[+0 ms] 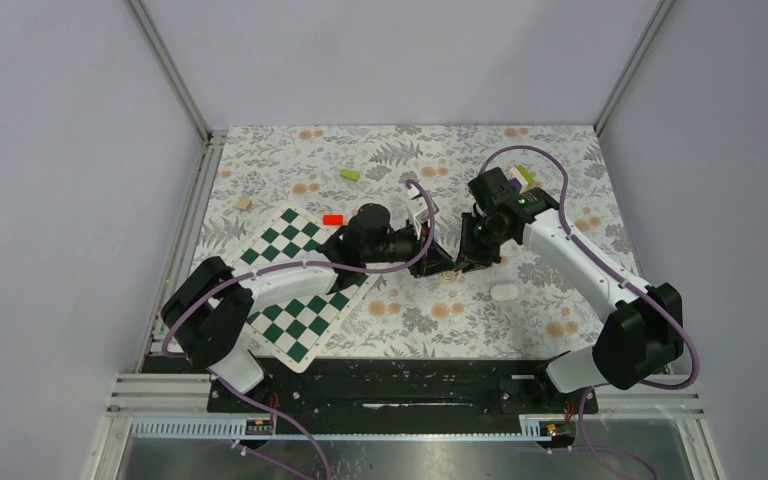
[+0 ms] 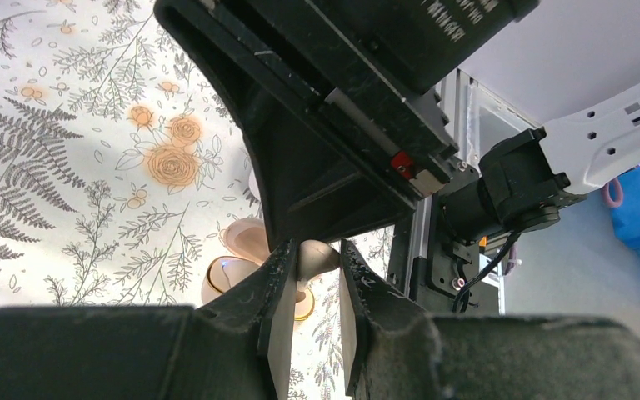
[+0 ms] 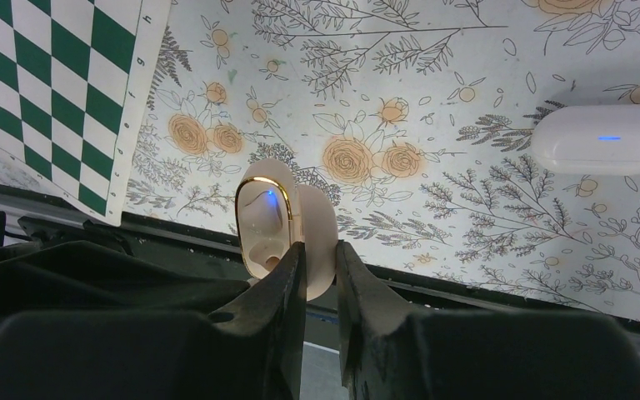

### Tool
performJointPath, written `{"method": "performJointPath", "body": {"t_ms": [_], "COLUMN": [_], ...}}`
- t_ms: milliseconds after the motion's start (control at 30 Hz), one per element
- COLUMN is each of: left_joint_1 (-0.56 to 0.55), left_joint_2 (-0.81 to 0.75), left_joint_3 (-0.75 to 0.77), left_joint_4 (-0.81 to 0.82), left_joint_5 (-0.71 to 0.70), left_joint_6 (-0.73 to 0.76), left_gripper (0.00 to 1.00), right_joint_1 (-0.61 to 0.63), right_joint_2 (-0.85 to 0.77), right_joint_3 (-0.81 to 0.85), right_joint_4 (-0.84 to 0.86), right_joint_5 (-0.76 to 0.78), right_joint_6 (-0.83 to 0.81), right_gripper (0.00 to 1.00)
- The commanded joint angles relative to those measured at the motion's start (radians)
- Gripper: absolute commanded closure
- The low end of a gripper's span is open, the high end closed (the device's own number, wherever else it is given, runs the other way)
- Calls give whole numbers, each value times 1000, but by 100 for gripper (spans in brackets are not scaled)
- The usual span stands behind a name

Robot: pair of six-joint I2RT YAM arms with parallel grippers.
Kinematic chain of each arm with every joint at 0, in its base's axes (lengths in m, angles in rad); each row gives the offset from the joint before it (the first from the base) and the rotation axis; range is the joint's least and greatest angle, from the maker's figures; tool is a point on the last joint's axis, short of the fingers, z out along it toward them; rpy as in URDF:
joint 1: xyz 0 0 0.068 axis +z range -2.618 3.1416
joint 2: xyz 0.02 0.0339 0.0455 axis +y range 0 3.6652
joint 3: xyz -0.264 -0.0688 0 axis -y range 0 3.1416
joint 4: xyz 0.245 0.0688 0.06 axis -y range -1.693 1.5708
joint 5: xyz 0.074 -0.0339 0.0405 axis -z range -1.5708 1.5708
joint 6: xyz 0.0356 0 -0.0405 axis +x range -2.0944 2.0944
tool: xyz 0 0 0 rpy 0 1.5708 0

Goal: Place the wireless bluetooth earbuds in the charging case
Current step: Insert the right earbud into the right side groove of the charging case.

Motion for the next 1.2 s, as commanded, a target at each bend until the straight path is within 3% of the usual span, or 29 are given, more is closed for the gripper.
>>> {"method": "performJointPath", "body": {"t_ms": [0,633,1167], "left_joint_1": [-3,-11,-26], "left_joint_2": [11,41,9], "left_joint_3": [20,26,14], "left_joint_4": [39,-5,-93], "left_joint_5": [31,14,-34], "left_joint_6": [9,47,184], "left_gripper": [100,100,100], "right_joint_1": [12,16,20], "right_joint_2": [1,-1,-3], "right_joint_3": [35,40,50], "right_joint_4": [-2,-2,-1], "right_joint_5": [-18,-27,-35], "right_joint_6": [-4,-3,-2], "right_gripper": [100,100,100]}}
